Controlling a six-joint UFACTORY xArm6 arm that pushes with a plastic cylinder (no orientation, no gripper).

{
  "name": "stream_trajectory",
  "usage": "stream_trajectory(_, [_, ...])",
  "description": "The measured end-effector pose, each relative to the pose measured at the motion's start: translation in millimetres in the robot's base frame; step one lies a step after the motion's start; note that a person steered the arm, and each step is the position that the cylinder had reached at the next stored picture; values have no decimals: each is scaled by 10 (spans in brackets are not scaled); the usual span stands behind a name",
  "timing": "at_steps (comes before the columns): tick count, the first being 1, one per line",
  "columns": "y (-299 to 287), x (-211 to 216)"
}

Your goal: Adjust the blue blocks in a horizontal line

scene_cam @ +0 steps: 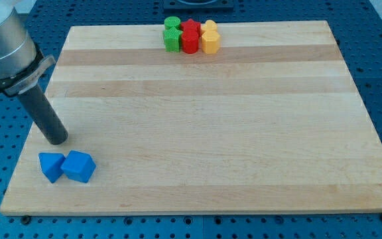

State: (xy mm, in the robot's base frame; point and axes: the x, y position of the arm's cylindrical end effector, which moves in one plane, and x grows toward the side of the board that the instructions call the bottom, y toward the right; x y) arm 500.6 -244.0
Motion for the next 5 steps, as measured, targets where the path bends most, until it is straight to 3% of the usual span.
stream_trajectory(5, [159, 218])
